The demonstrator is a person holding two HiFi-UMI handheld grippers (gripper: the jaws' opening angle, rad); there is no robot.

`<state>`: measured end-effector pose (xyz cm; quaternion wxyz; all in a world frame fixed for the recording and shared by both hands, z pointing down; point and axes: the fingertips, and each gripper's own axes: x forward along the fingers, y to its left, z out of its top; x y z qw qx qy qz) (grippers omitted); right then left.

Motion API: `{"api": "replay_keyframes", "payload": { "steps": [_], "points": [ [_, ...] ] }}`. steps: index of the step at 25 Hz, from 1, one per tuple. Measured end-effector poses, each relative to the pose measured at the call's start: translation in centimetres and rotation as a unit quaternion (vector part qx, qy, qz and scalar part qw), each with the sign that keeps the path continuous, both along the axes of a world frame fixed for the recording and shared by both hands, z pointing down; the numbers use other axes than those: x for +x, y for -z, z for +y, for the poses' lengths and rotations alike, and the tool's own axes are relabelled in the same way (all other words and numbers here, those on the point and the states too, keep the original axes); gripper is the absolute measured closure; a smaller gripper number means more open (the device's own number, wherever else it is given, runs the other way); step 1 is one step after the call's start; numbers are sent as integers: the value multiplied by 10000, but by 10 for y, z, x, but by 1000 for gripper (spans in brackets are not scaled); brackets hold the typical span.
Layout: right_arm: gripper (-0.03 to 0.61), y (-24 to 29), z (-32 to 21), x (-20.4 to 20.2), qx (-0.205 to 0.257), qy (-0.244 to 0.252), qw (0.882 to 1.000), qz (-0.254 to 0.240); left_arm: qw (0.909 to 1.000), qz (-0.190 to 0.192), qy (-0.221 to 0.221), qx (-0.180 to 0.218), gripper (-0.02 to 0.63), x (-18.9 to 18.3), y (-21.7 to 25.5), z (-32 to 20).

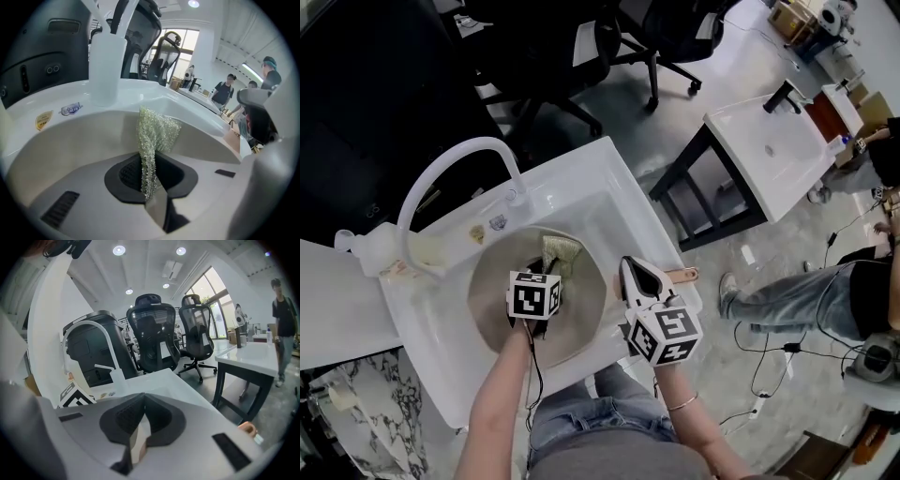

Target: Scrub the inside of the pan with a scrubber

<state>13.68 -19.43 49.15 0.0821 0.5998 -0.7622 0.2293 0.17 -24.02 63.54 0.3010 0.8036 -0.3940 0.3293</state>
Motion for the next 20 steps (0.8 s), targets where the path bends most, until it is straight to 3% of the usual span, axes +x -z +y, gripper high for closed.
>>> {"api": "replay_keyframes", "payload": {
  "steps": [6,10,20],
  "points": [
    [568,-2,-9,-4,-36,227,9997,-36,9994,-215,268,91,543,-13,3,-17],
    [568,-1,-15,-10,-31,399,9992,-73,9965,-401,733,80,543,-30,3,-24],
    [568,2,-21,-42,-7,915,9957,-142,9714,-611,2296,-18,543,-99,5,-25]
  ]
}}
